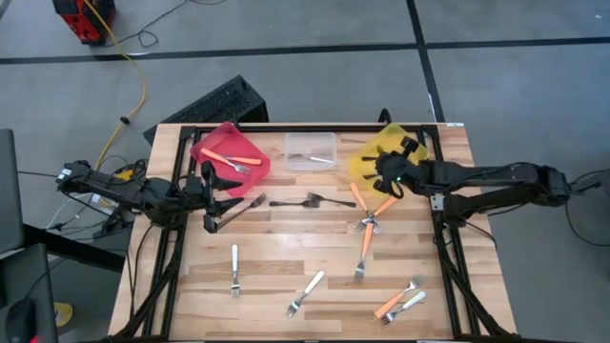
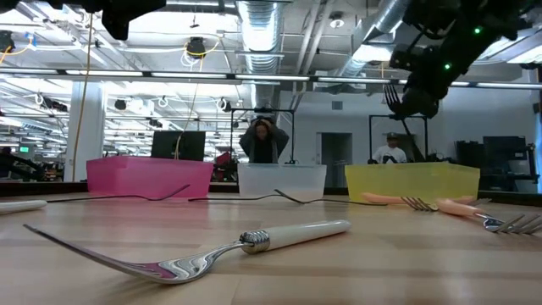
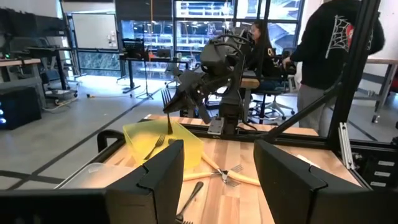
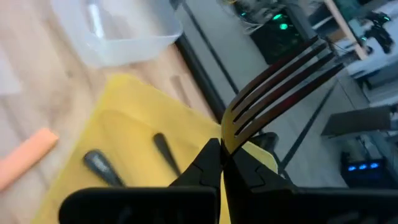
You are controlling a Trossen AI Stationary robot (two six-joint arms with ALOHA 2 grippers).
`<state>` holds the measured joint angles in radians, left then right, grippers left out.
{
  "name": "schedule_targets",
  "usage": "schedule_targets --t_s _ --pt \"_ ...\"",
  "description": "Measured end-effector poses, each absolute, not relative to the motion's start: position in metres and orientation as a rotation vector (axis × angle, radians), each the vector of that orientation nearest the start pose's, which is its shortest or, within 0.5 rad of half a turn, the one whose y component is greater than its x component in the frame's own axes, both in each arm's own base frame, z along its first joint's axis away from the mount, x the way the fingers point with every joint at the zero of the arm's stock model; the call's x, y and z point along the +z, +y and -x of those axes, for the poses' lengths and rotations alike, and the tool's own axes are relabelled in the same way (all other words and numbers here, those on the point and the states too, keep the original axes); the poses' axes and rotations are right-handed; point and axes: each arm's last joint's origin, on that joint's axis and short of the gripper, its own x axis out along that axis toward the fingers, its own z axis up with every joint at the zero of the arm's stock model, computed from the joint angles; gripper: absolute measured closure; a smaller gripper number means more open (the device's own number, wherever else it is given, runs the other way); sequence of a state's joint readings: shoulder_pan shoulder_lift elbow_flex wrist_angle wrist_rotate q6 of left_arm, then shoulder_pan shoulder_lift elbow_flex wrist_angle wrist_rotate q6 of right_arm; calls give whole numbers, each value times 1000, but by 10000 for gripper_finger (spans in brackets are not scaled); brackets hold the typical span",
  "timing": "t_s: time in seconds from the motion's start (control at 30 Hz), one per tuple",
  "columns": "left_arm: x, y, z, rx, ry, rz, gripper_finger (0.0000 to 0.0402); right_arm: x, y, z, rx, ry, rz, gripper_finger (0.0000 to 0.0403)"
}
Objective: Sort silverware by color (type)
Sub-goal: Put the black fork into the yellow bin
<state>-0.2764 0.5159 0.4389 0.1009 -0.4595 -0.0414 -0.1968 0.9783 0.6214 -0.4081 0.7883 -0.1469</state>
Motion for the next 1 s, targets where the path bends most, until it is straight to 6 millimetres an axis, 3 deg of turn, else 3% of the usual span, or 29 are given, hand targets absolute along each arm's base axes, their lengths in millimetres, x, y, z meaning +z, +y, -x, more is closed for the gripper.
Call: schedule_targets --t_s 0.27,0.77,1.0 --pt "277 -24 -131 183 -25 20 220 222 -71 -168 -962 865 362 379" --pt "277 -23 -131 201 -23 6 220 188 -81 -187 -750 1186 635 379" --pt "277 -23 -131 202 -19 4 220 170 -81 -193 -582 1274 635 380"
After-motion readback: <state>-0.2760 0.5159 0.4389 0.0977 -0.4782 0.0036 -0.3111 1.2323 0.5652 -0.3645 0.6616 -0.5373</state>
